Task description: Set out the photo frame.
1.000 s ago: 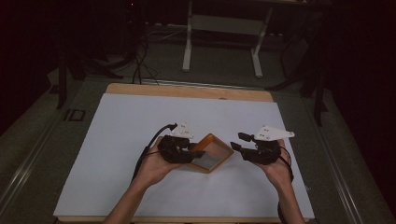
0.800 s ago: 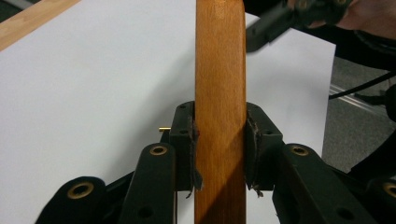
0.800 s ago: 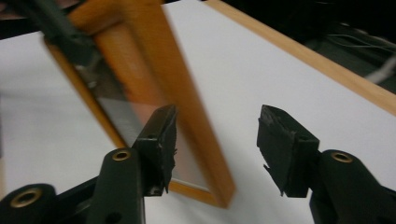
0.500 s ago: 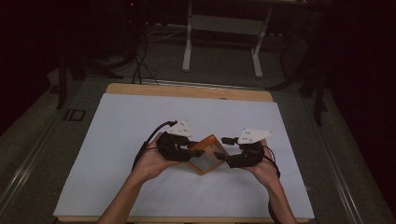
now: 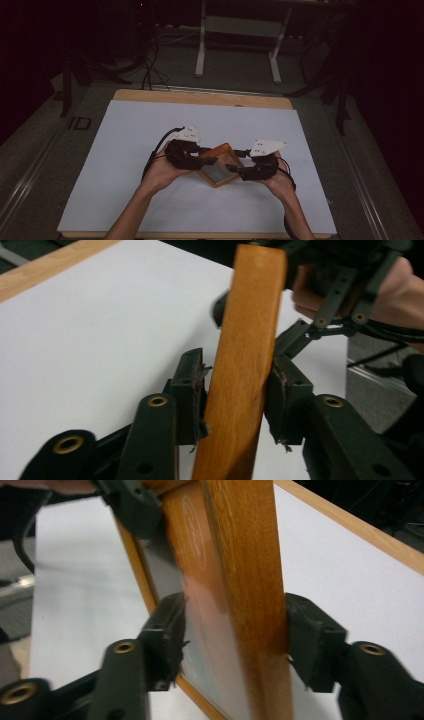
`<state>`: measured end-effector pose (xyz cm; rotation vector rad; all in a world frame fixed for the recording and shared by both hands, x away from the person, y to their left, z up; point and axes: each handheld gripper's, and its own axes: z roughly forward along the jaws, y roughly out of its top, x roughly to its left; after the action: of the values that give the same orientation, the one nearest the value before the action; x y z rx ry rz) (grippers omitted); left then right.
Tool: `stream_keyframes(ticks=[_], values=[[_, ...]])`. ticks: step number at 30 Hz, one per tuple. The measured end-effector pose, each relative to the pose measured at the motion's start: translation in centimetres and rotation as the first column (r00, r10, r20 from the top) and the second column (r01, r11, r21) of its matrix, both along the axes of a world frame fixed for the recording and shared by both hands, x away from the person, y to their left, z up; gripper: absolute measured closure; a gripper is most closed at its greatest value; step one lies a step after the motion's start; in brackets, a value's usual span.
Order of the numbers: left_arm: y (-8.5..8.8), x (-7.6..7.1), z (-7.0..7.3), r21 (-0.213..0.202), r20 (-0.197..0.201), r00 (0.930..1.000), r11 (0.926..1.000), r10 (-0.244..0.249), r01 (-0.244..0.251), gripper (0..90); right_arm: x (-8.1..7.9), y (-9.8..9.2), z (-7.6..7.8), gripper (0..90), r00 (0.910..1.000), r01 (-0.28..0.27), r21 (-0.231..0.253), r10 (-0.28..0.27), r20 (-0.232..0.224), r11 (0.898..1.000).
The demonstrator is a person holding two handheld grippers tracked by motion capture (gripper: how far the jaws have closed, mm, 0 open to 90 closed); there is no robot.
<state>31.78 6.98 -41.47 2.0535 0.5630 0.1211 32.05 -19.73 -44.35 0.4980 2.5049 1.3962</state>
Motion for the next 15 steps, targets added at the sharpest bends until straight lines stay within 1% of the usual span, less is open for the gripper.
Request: stream_keyframes(ticks=[2, 3, 5, 7, 10, 11, 13, 15], values=[[0.1, 0.1, 0.0, -0.01, -0.004, 0.9998, 0.9998, 0.019, -0.019, 58.8, -0.3, -0.1, 0.1, 55.8, 0.9998, -0.001, -0.005, 0.001, 0.019, 1.0], [0.2, 0.1, 0.1, -0.018, -0.009, 0.9996, 0.9995, 0.026, -0.026, 57.4, -0.4, -0.3, 0.1, 58.7, 0.9997, -0.005, -0.002, 0.005, 0.023, 1.0], [0.3, 0.0, 0.2, -0.03, -0.004, 0.999, 0.9985, 0.045, -0.045, 54.0, -0.6, -0.5, 0.1, 63.0, 0.9996, -0.009, 0.005, 0.009, 0.027, 1.0], [0.5, 0.1, 0.2, -0.039, -0.004, 0.9984, 0.9977, 0.056, -0.056, 50.6, -0.8, -0.8, -0.1, 65.4, 0.9996, -0.012, 0.015, 0.011, 0.024, 1.0], [0.9, 0.2, 0.2, -0.053, -0.01, 0.9974, 0.996, 0.072, -0.072, 44.1, -1.1, -1.0, -0.1, 67.5, 0.9996, -0.007, 0.014, 0.006, 0.029, 1.0], [1.0, 0.2, 0.2, -0.059, -0.016, 0.9969, 0.9952, 0.077, -0.078, 43.1, -1.2, -1.1, -0.2, 67.6, 0.9994, -0.004, 0.01, 0.003, 0.035, 1.0], [1.3, 0.2, 0.2, -0.067, -0.017, 0.996, 0.9938, 0.087, -0.088, 39.8, -1.5, -1.3, -0.2, 67.7, 0.9993, 0.005, 0.004, -0.005, 0.038, 1.0], [1.5, 0.0, 0.1, -0.072, -0.01, 0.9961, 0.9935, 0.087, -0.088, 39.7, -1.7, -1.5, -0.4, 67.8, 0.9991, 0.011, 0.007, -0.011, 0.042, 1.0]])
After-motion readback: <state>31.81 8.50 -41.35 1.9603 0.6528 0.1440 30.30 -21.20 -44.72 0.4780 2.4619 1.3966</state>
